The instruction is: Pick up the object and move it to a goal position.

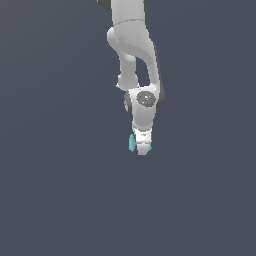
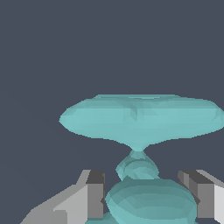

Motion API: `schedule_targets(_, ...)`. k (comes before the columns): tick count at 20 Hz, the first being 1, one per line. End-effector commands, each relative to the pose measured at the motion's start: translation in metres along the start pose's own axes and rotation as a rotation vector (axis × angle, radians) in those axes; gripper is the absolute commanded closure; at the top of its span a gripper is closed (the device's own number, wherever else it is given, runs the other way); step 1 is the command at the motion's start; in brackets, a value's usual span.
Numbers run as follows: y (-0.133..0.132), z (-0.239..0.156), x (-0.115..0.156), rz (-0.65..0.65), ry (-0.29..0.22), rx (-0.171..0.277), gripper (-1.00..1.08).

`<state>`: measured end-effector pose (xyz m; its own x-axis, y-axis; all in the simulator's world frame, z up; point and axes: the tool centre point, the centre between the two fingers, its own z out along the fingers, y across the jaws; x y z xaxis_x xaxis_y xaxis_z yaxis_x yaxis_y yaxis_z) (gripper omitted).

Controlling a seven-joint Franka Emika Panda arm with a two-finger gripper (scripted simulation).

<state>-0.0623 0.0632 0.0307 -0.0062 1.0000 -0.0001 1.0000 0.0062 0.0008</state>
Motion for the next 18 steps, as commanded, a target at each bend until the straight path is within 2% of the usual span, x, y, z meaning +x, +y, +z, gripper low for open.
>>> schedule_targets(1, 0.000, 0.001, 0.000, 0.000, 0.000, 0.001, 1.08)
schedule_targets(11, 0.002, -0.001, -0.002, 0.000, 0.000, -0.001, 1.08)
schedule_targets(18, 0.021, -0.011, -0.027, 0.000, 0.000, -0.001, 1.08)
